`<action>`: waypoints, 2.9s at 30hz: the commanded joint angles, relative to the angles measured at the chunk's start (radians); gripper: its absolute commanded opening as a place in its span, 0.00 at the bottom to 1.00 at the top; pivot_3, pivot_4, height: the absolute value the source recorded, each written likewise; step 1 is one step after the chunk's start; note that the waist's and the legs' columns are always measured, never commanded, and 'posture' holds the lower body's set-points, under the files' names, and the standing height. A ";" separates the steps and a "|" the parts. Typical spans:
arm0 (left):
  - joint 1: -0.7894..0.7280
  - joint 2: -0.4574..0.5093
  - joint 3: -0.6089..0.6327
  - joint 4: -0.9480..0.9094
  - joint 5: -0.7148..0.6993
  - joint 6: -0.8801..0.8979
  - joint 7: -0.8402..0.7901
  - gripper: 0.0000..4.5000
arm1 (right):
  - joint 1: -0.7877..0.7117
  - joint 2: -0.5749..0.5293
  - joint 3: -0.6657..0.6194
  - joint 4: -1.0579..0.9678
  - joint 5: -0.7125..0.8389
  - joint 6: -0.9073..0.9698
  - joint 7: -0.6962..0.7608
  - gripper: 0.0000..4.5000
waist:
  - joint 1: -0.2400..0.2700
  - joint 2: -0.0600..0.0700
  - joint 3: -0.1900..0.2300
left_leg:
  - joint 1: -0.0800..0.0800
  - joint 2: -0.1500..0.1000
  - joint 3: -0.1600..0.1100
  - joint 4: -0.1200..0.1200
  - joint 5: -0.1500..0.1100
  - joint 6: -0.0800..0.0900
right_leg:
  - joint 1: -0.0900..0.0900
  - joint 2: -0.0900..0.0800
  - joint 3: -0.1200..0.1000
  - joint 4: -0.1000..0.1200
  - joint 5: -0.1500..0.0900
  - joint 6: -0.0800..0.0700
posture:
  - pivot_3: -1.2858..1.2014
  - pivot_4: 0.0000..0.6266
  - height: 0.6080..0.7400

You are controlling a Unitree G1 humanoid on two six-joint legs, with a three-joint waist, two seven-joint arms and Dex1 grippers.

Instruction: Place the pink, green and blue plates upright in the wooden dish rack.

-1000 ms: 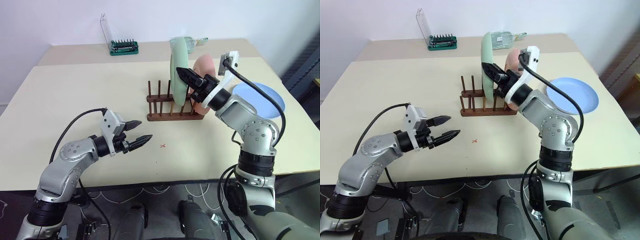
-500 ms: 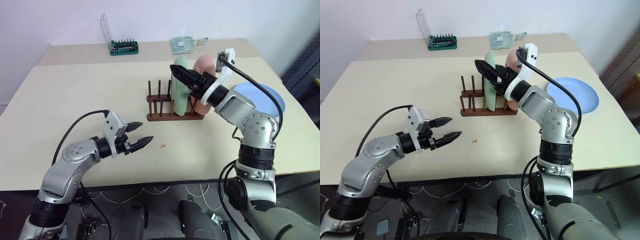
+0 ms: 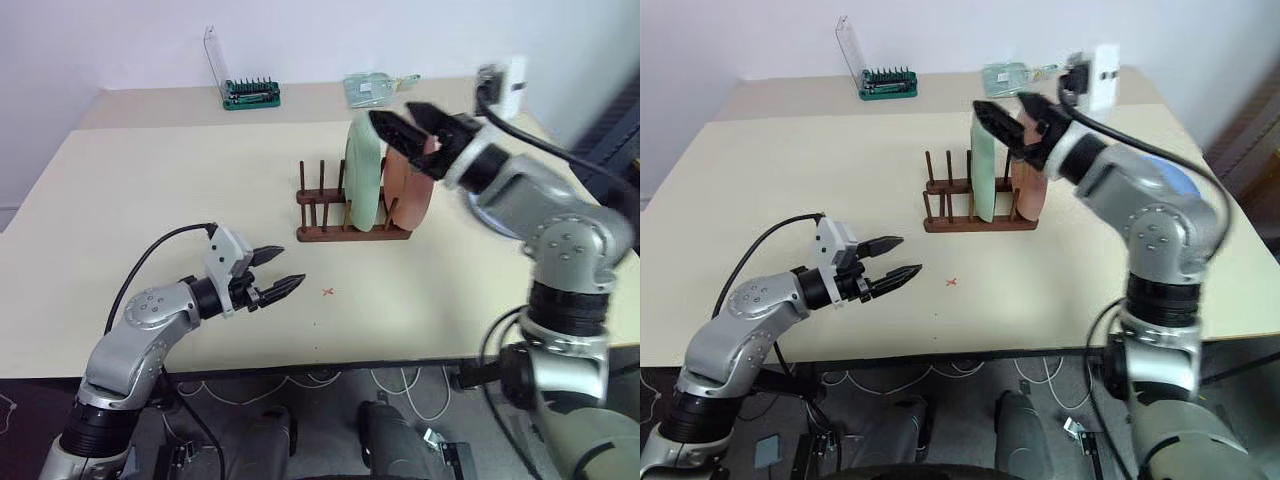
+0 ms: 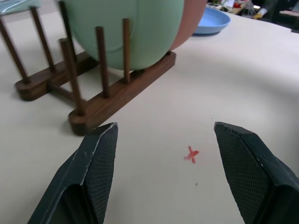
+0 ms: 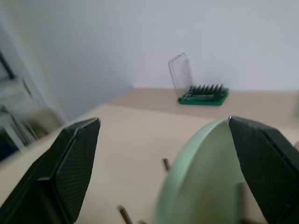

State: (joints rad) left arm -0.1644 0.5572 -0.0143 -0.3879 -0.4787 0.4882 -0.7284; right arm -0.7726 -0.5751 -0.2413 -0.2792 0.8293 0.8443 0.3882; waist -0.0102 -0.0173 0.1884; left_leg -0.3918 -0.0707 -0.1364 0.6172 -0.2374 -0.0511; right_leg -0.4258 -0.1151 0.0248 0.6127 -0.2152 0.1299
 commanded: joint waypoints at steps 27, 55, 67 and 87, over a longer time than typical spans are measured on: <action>0.013 0.000 0.017 -0.024 0.015 -0.035 -0.032 0.76 | 0.091 -0.273 0.391 1.113 -1.016 -0.906 0.102 0.58 | -0.009 0.003 0.000 | 0.001 0.000 0.004 0.005 -0.001 0.002 | 0.003 -0.002 0.001 0.000 0.000 0.000 | 0.52 0.24 1.00; 0.022 0.040 0.079 0.045 0.033 -0.056 -0.010 0.76 | -0.175 0.190 0.085 -0.069 -0.014 -0.269 0.033 0.01 | -0.005 0.007 0.001 | 0.001 0.000 0.000 0.006 -0.001 0.002 | 0.003 -0.001 0.000 0.001 0.000 0.000 | 0.52 0.24 1.00; 0.058 0.062 0.138 0.046 0.039 -0.060 -0.002 0.76 | -0.101 0.520 0.088 0.045 0.324 -0.014 -0.415 0.01 | -0.011 0.007 0.001 | 0.001 0.000 0.000 0.004 -0.001 0.002 | 0.000 -0.001 0.000 0.004 0.000 0.000 | 0.52 0.24 1.00; 0.046 0.060 0.126 0.038 0.042 -0.043 0.010 0.76 | -0.110 0.548 0.055 0.170 0.289 0.007 -0.553 0.01 | -0.015 0.007 0.001 | 0.000 0.000 0.000 0.004 -0.001 0.002 | -0.001 0.000 0.000 0.003 0.000 0.000 | 0.52 0.24 1.00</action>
State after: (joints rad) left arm -0.1133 0.6092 0.1015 -0.3158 -0.4354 0.4493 -0.7175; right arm -0.8476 -0.0389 -0.1708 -0.1018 1.1204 0.8644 -0.1545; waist -0.0254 -0.0100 0.1891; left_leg -0.3914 -0.0706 -0.1360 0.6211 -0.2387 -0.0490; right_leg -0.4265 -0.1151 0.0251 0.6162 -0.2152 0.1300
